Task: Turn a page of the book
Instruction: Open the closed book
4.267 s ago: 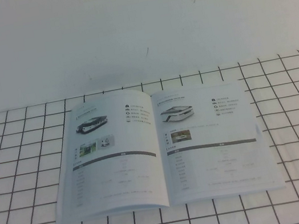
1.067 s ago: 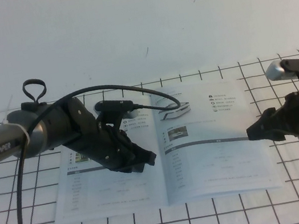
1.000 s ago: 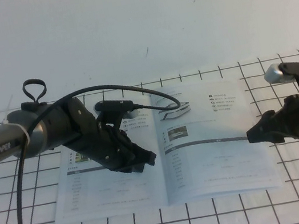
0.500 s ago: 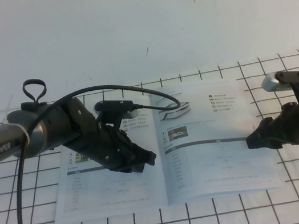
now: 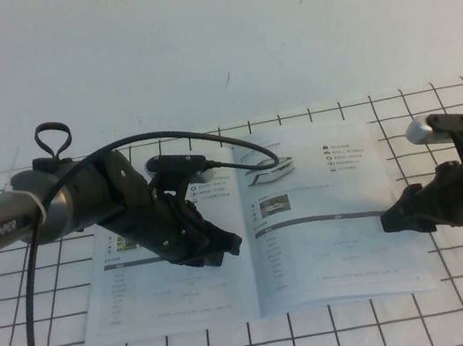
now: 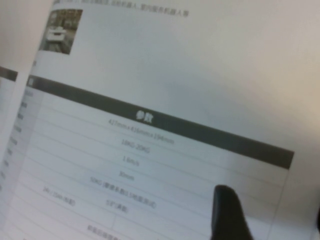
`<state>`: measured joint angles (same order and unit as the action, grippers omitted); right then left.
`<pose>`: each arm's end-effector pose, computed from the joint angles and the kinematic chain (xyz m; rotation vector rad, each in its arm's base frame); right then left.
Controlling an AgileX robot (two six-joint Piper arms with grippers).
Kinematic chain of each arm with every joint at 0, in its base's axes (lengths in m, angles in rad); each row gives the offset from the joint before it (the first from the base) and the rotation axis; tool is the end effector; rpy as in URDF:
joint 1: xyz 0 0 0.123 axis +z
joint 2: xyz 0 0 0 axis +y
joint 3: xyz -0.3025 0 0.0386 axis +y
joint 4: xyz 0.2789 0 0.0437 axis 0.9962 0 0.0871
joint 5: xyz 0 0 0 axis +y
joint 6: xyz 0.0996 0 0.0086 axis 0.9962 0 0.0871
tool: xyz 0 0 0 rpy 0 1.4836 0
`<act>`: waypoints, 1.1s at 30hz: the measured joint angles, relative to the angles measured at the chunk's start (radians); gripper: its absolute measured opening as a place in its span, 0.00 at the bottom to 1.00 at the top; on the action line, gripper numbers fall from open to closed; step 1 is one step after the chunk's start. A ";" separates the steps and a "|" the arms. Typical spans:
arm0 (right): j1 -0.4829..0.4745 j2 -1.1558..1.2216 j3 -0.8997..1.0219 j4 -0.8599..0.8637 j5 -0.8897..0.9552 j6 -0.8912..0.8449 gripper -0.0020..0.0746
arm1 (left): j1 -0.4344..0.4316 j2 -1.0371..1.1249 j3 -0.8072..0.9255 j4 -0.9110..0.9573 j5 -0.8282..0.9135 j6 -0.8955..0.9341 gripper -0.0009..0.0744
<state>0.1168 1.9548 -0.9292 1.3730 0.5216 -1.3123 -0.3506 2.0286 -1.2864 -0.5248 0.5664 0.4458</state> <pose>0.3662 0.0922 0.0975 -0.2883 2.5627 0.7200 0.4058 -0.1771 0.1328 0.5449 2.6928 -0.4727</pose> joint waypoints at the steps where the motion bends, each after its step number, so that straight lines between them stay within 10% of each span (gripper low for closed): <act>1: 0.000 0.001 0.000 0.007 0.002 -0.006 0.52 | 0.000 0.000 0.000 0.000 0.000 0.000 0.01; 33: 0.000 -0.104 0.000 0.243 0.417 -0.213 0.52 | -0.002 0.000 0.000 -0.002 0.000 0.002 0.01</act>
<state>0.1168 1.8505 -0.9292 1.6157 0.9390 -1.5249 -0.3522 2.0286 -1.2864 -0.5265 0.5664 0.4481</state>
